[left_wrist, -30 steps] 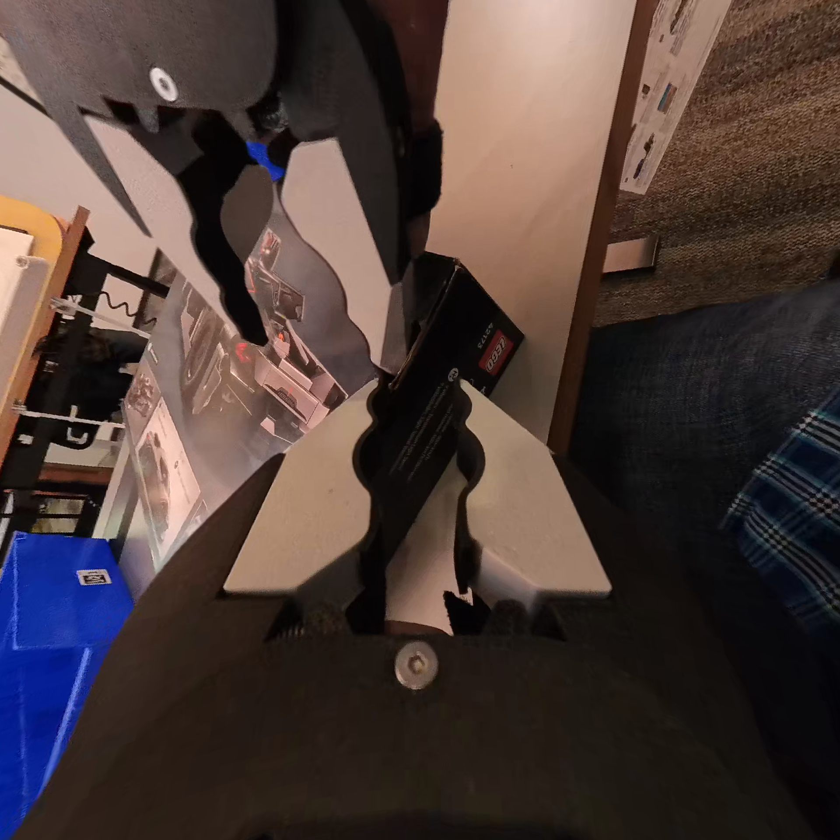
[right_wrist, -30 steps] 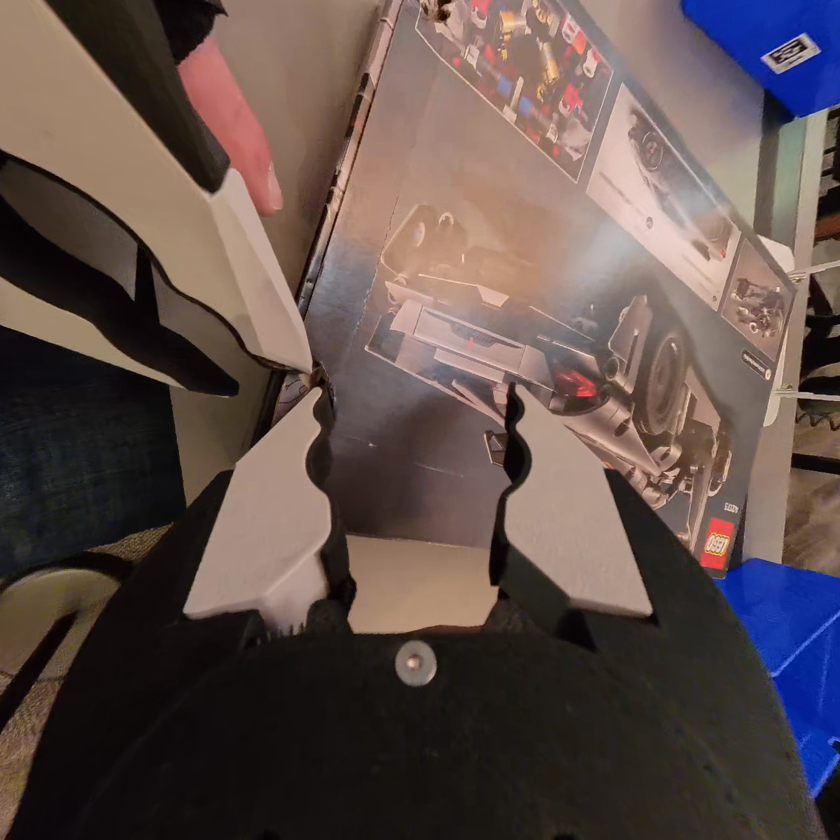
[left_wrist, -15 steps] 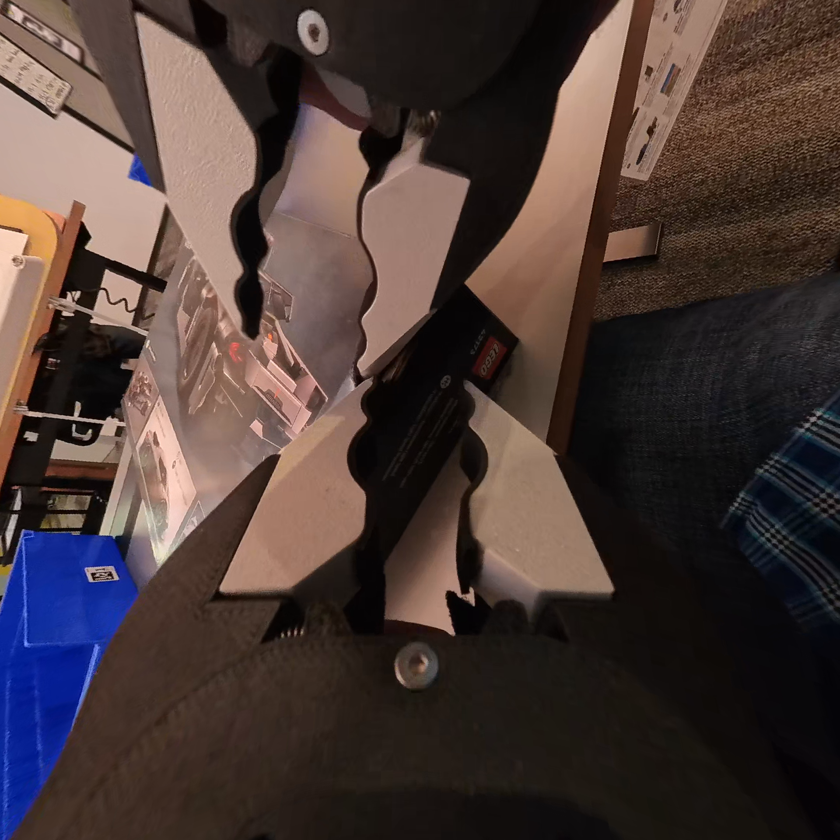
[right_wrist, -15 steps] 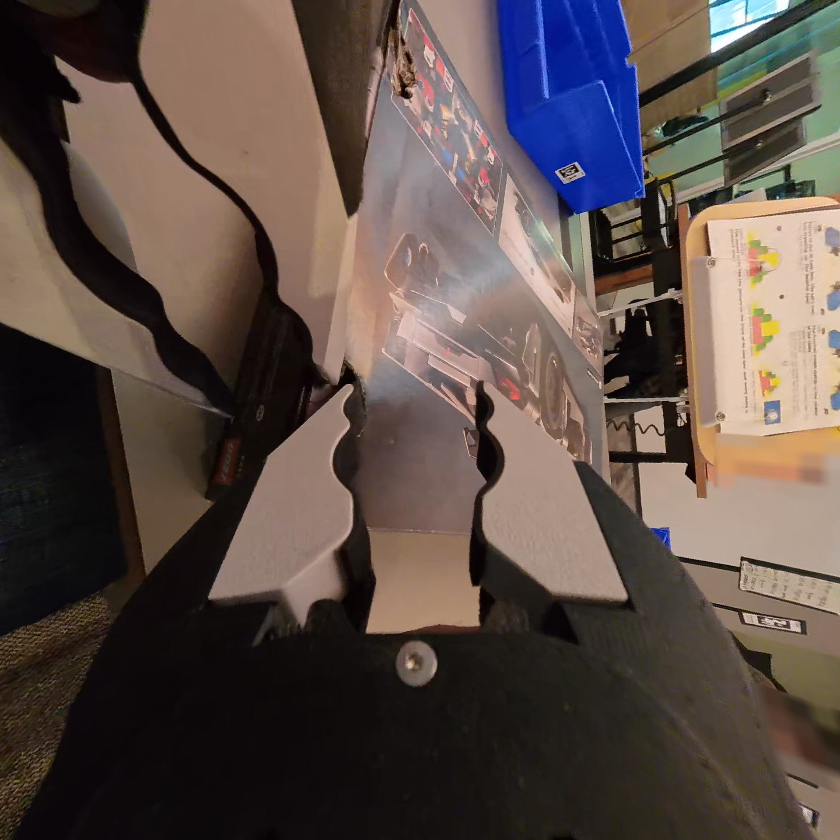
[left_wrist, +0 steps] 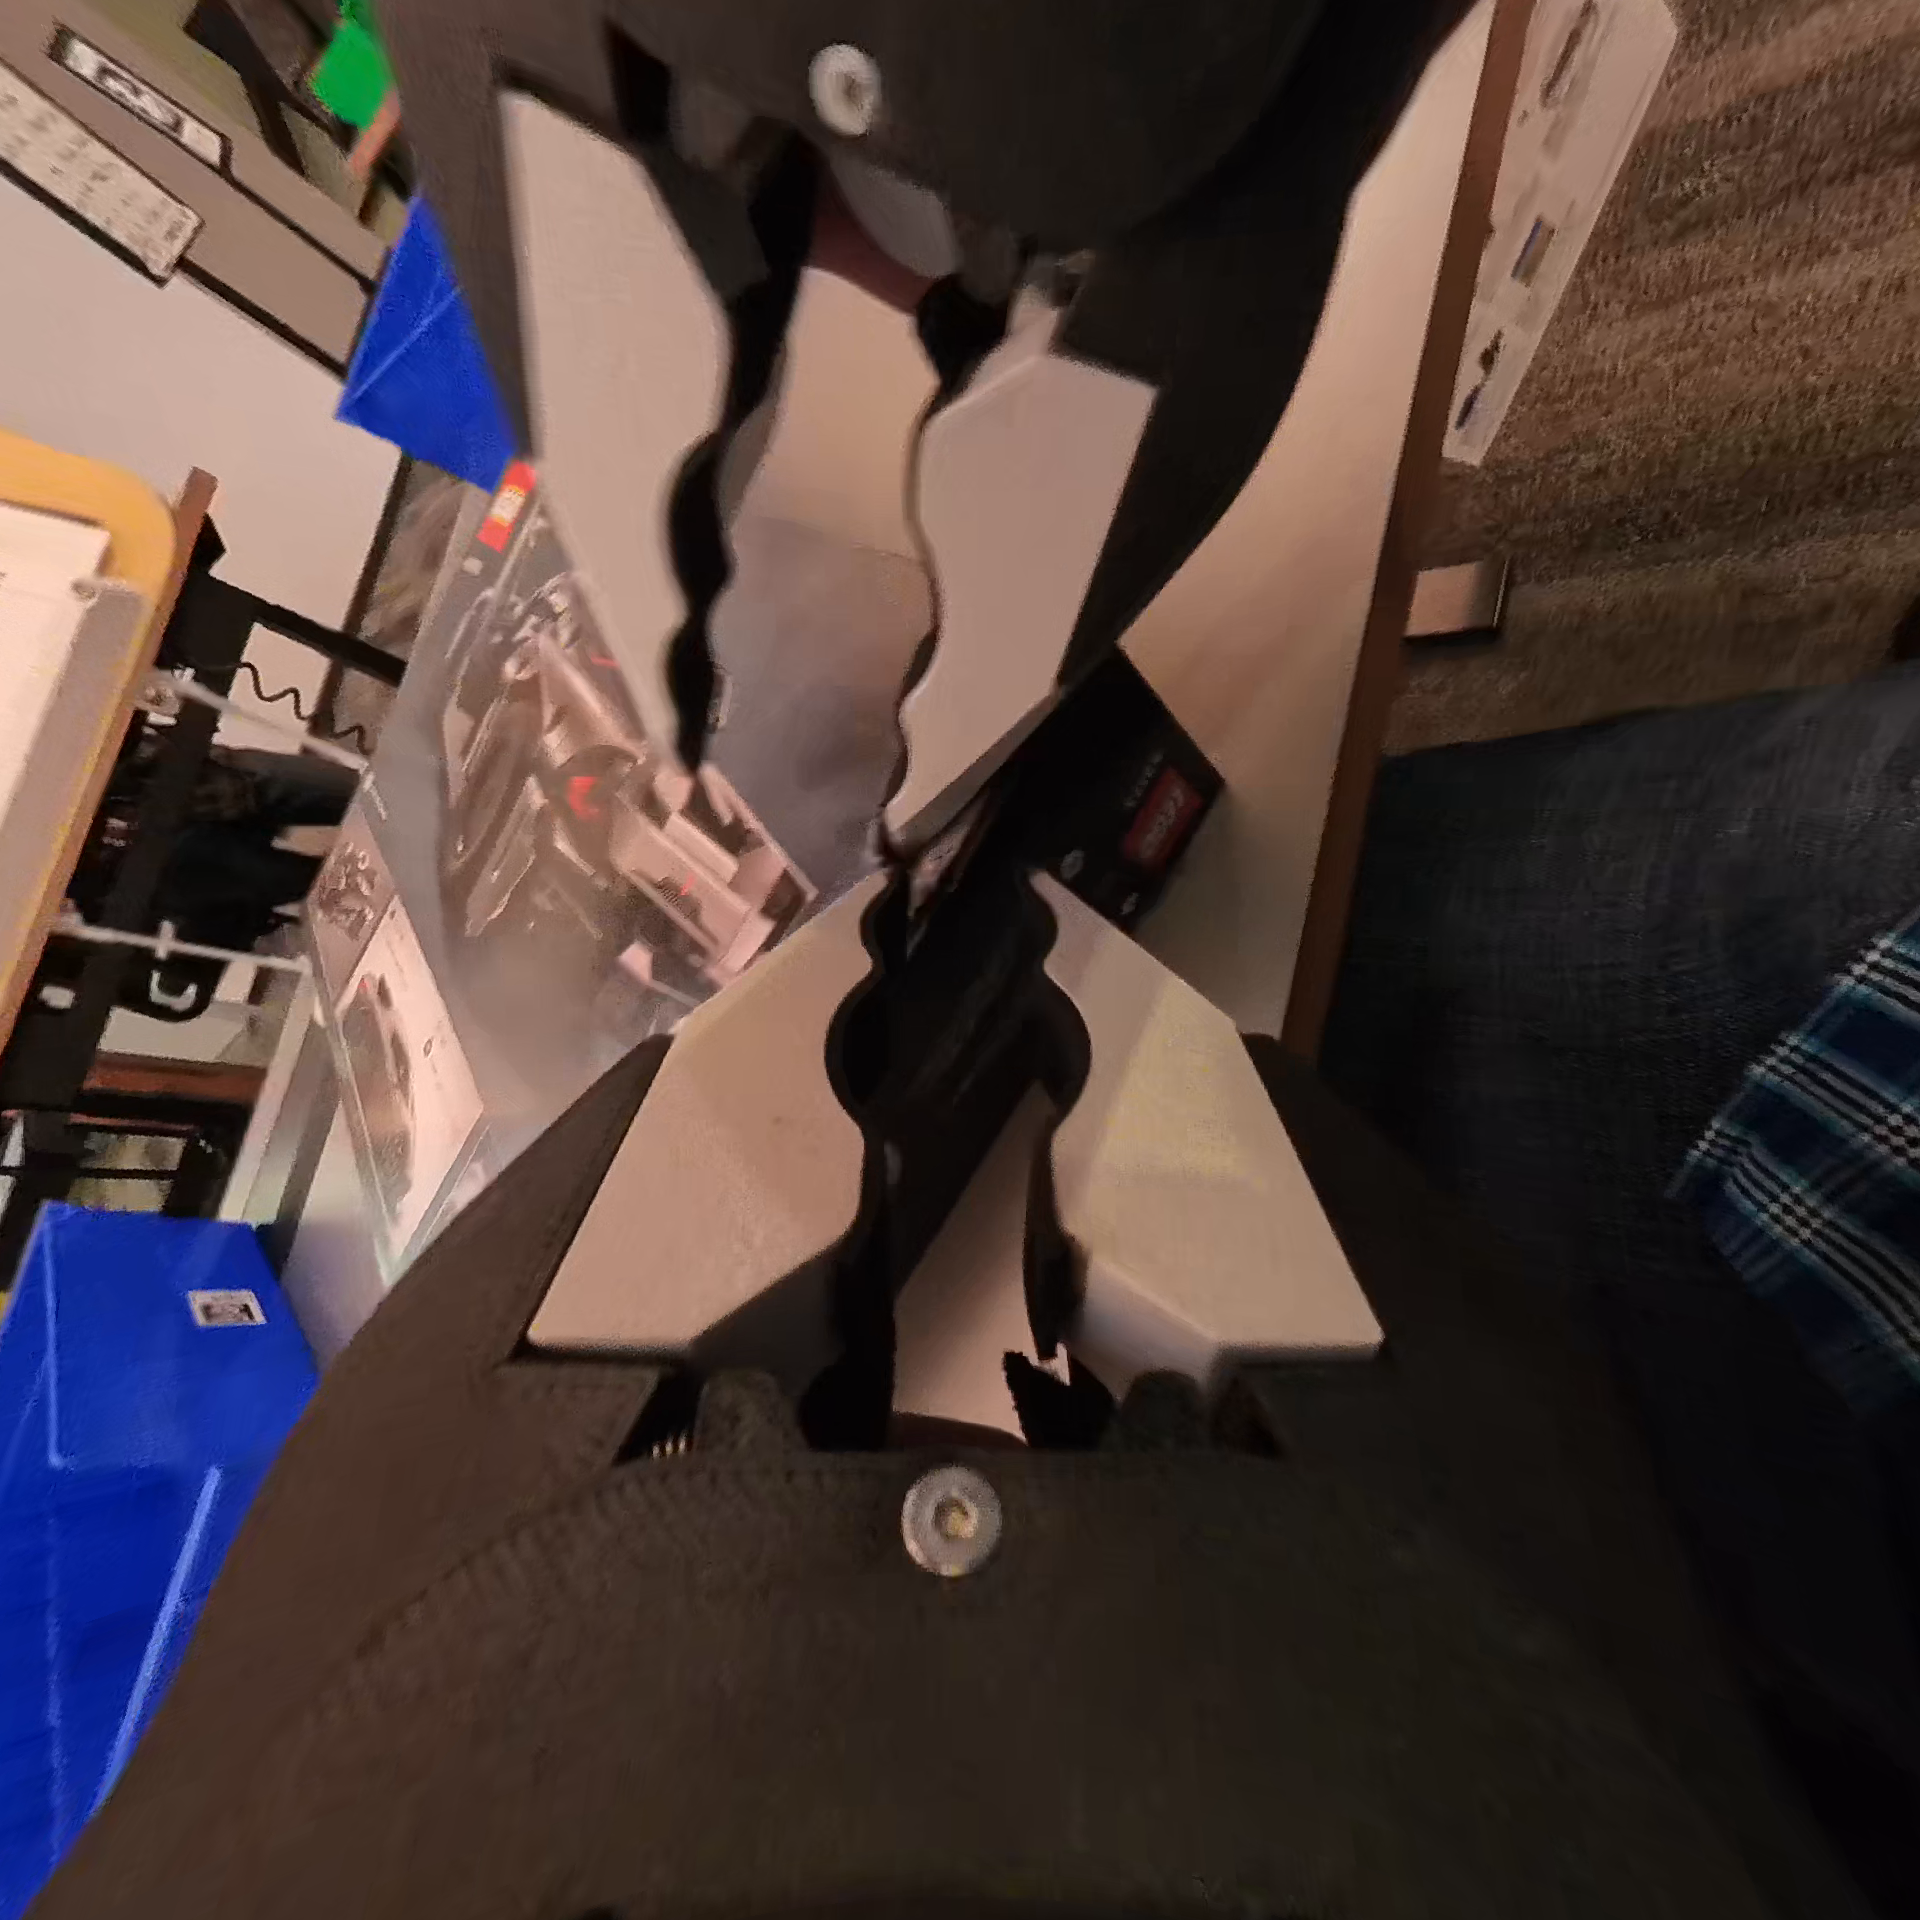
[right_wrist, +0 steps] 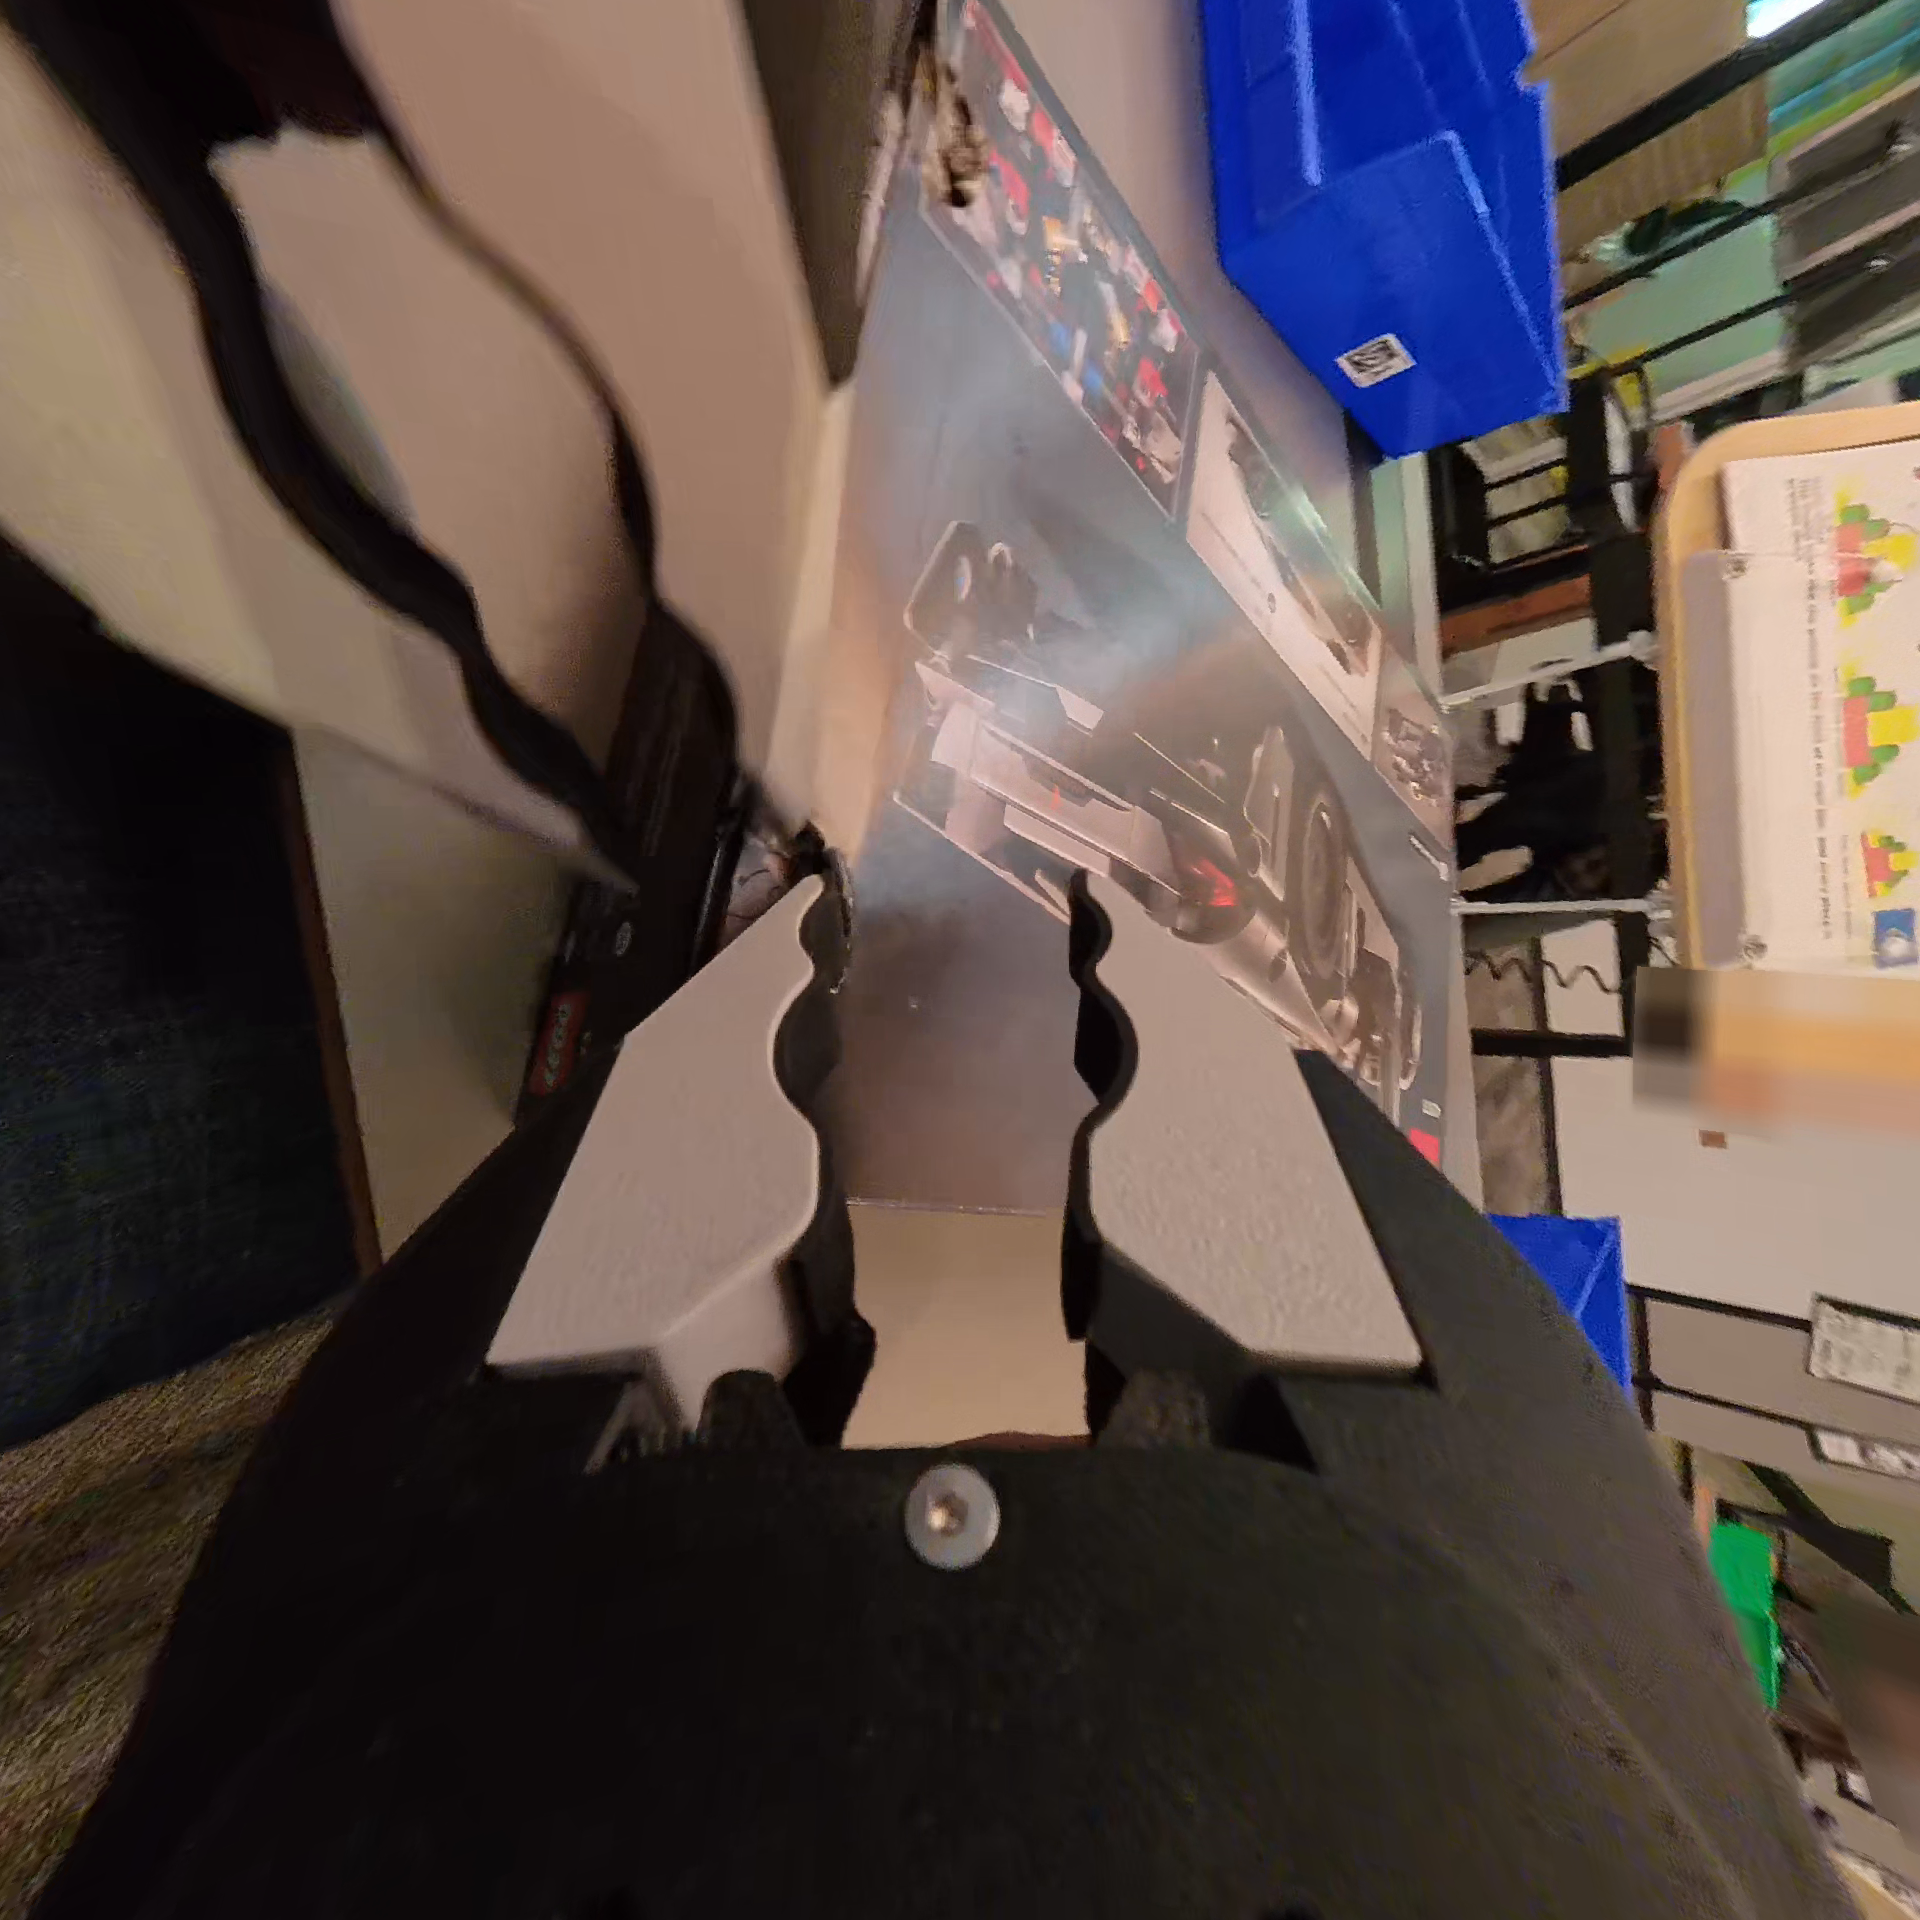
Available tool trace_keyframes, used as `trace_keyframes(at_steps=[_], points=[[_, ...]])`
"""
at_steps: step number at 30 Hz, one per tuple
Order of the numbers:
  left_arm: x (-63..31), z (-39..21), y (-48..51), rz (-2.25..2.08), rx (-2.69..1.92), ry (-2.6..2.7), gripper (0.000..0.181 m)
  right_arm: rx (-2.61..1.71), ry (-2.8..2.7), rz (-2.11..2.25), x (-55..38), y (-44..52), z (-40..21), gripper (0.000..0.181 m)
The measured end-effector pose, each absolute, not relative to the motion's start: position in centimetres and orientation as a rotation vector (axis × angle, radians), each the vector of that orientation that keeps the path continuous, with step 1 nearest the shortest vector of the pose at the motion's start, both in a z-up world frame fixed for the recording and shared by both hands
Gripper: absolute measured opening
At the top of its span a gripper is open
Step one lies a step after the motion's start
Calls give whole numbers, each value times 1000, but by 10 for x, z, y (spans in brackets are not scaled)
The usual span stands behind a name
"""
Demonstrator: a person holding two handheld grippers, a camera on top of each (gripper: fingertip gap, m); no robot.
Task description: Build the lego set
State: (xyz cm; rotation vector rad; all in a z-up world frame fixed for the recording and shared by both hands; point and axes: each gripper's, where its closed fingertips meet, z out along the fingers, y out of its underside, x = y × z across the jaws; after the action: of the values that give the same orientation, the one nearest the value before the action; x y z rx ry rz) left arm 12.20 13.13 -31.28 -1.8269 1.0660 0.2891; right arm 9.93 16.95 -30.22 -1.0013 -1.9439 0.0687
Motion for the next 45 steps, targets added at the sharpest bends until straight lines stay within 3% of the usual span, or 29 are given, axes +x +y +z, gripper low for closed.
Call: trace_keyframes(at_steps=[10, 17, 21, 28, 44, 45], points=[[-17, -300, 112, 444, -2021, 848, 23, -1033, -2121, 246, 105, 158, -288, 52], [-50, -309, 110, 476, -2055, 777, 23, -1102, -2047, 437, 40, 152, -265, 53], [-81, -309, 110, 436, -2072, 669, 31, -1179, -2044, 530, 6, 142, -274, 62], [-77, -316, 111, 152, -2083, 607, 27, -1331, -2005, 584, -42, 148, -287, 62], [-71, -317, 113, 119, -2025, 525, 31, -1314, -2182, 387, -63, 151, -318, 55], [-71, -317, 113, 117, -2021, 524, 31, -1301, -2168, 359, -65, 154, -318, 60]])
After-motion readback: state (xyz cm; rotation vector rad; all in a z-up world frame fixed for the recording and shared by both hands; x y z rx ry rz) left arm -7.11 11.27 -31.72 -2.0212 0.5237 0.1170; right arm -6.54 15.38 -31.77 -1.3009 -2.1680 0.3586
